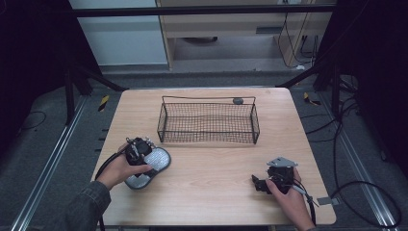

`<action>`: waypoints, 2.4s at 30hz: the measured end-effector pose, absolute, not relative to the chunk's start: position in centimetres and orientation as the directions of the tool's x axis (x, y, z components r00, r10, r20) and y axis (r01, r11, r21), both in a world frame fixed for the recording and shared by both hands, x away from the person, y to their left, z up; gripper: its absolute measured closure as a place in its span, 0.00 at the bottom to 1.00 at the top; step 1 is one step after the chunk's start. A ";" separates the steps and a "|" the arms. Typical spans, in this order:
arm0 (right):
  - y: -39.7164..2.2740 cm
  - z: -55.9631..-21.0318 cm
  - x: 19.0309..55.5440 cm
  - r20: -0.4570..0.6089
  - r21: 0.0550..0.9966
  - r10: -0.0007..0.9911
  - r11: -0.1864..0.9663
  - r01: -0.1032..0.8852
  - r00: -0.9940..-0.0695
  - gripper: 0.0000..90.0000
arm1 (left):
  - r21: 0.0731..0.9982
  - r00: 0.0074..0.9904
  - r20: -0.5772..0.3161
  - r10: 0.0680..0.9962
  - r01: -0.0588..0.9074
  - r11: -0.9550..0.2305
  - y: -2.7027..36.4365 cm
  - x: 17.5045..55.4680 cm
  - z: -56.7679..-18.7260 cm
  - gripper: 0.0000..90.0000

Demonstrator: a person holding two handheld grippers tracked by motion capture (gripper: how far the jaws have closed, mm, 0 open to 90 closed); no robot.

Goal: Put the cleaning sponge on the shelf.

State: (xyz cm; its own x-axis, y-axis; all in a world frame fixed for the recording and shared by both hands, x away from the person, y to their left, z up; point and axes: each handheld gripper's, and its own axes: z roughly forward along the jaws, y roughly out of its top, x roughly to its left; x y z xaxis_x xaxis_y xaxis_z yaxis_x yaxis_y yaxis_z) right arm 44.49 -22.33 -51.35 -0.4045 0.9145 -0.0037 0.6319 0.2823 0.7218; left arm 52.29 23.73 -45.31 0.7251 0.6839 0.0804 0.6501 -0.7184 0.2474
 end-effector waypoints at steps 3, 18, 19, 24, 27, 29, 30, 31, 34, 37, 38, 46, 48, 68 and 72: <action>-22.3 -51.4 44.5 -0.004 0.722 0.914 0.283 0.632 -0.405 0.00 | 0.242 0.716 0.063 0.695 0.664 -0.707 23.9 52.6 -45.6 0.04; -22.3 -51.3 44.4 -0.001 0.719 0.912 0.285 0.634 -0.409 0.00 | 0.232 0.711 0.027 0.702 0.679 -0.697 24.0 52.8 -47.0 0.03; -22.3 -51.3 44.4 -0.001 0.719 0.912 0.285 0.633 -0.409 0.00 | 0.232 0.712 0.029 0.701 0.677 -0.698 24.1 52.8 -47.0 0.03; -22.3 -51.3 44.4 -0.002 0.721 0.911 0.286 0.631 -0.411 0.00 | 0.233 0.708 0.023 0.706 0.683 -0.692 24.1 52.9 -47.3 0.02; -22.2 -51.3 44.4 0.007 0.719 0.911 0.282 0.635 -0.412 0.00 | 0.230 0.706 0.018 0.708 0.687 -0.690 24.1 53.0 -47.5 0.02; -22.2 -51.3 44.4 0.010 0.719 0.911 0.280 0.637 -0.411 0.00 | 0.230 0.710 0.019 0.704 0.682 -0.694 24.2 53.0 -47.5 0.02; -22.2 -51.3 44.4 0.010 0.719 0.911 0.280 0.636 -0.412 0.00 | 0.230 0.710 0.018 0.704 0.683 -0.694 24.2 53.0 -47.5 0.02; -22.2 -51.3 44.4 0.010 0.719 0.911 0.280 0.636 -0.412 0.00 | 0.231 0.708 0.018 0.706 0.684 -0.692 24.2 53.1 -47.5 0.02; -22.2 -51.3 44.4 0.005 0.720 0.910 0.285 0.633 -0.414 0.00 | 0.227 0.710 0.020 0.704 0.682 -0.695 24.2 53.1 -47.6 0.02; -22.2 -51.3 44.4 -0.002 0.721 0.909 0.290 0.630 -0.416 0.00 | 0.223 0.712 0.018 0.702 0.682 -0.697 24.2 53.1 -47.7 0.02; -22.2 -51.3 44.4 -0.002 0.721 0.909 0.290 0.630 -0.416 0.00 | 0.224 0.711 0.014 0.703 0.683 -0.695 24.2 53.1 -47.7 0.03; -22.2 -51.3 44.3 0.006 0.718 0.911 0.284 0.635 -0.413 0.00 | 0.266 0.711 0.017 0.703 0.674 -0.689 24.5 52.9 -46.3 0.05; -22.2 -51.3 44.4 -0.001 0.720 0.909 0.290 0.631 -0.416 0.00 | 0.281 0.712 0.024 0.701 0.669 -0.688 24.5 52.8 -45.7 0.05; -22.2 -51.3 44.4 -0.005 0.721 0.909 0.292 0.629 -0.417 0.00 | 0.323 0.802 0.167 0.573 0.505 -0.801 23.5 51.8 -41.7 0.09; -22.2 -51.3 44.4 -0.004 0.722 0.909 0.292 0.628 -0.417 0.00 | 0.332 0.807 0.173 0.564 0.492 -0.805 23.3 51.7 -41.5 0.09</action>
State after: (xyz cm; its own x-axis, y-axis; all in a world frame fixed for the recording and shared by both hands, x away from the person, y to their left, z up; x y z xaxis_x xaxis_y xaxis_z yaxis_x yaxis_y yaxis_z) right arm 44.39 -22.21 -51.34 -0.4170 0.9089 -0.0043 0.6280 0.2916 0.7215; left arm 51.72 23.26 -41.49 0.8072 0.5645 0.1727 0.4917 -0.8048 0.3325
